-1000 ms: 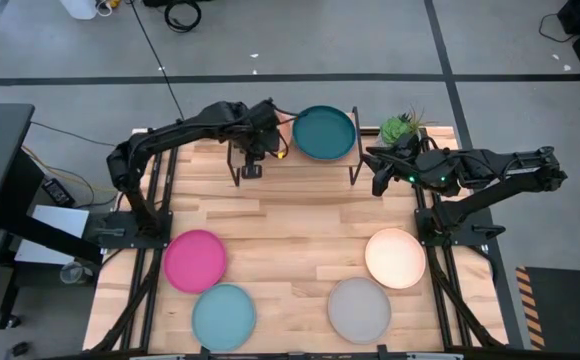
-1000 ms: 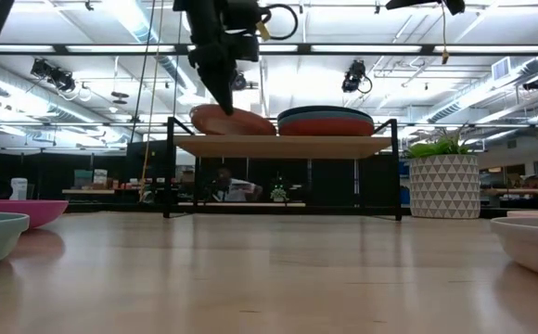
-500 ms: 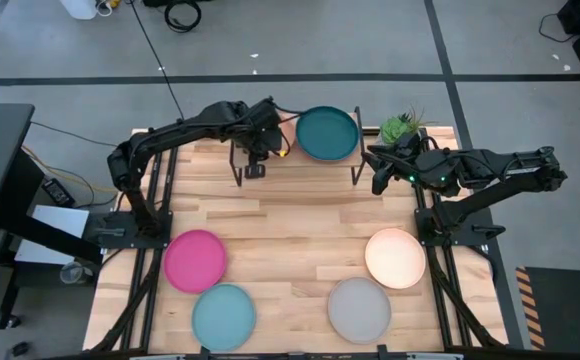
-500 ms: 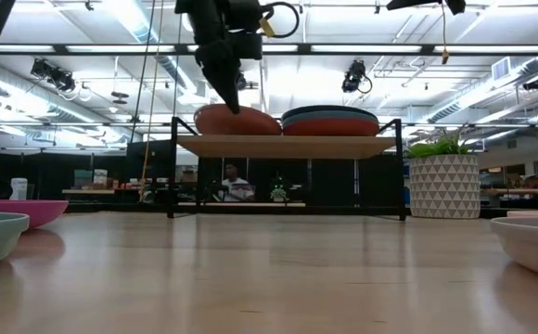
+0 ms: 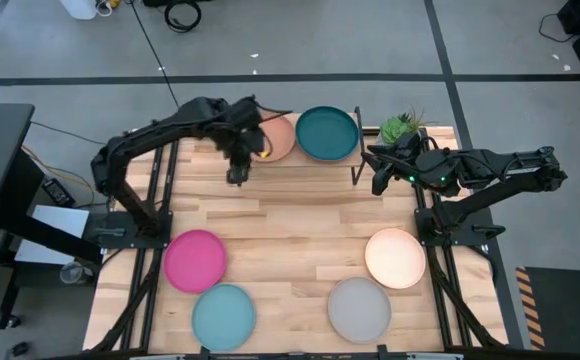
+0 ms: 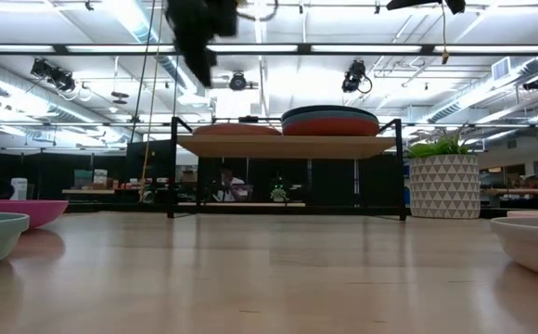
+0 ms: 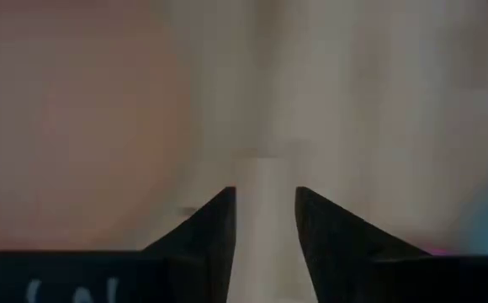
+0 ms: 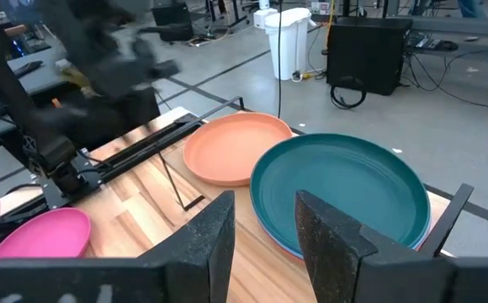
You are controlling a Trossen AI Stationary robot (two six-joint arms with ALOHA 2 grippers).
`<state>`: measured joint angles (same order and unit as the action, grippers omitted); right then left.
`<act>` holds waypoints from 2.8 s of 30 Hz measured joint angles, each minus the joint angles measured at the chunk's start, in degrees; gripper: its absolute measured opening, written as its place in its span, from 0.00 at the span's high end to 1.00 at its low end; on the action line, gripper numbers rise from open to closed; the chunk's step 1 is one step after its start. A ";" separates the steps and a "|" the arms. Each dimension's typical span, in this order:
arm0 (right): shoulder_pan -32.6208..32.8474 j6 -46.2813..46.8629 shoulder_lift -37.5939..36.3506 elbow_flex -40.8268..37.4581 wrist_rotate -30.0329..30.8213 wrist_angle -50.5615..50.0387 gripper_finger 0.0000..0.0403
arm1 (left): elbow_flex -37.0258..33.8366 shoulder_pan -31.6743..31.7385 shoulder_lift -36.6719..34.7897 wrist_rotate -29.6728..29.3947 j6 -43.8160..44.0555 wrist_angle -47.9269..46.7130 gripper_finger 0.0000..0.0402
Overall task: Place and stack plates onto a shelf
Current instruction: Stack the light blue plate on top of the brown plate on the shelf
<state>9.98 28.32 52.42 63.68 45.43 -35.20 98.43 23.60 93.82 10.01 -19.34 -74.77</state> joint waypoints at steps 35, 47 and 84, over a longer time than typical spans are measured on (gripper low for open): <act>-0.02 0.11 2.15 -0.02 -0.57 2.64 0.67 | -59.23 -50.61 -10.68 -5.17 48.11 62.33 0.73; -0.02 0.13 2.71 -0.02 -3.07 2.60 0.67 | -58.96 -56.72 -2.84 -8.42 46.48 64.37 0.80; -0.48 -1.07 2.69 -0.02 -3.04 4.47 0.67 | -16.09 15.97 -11.27 -11.35 23.17 23.44 0.96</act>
<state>9.50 27.24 55.11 63.66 42.39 -30.73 82.35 39.57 82.55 -1.34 3.83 -51.33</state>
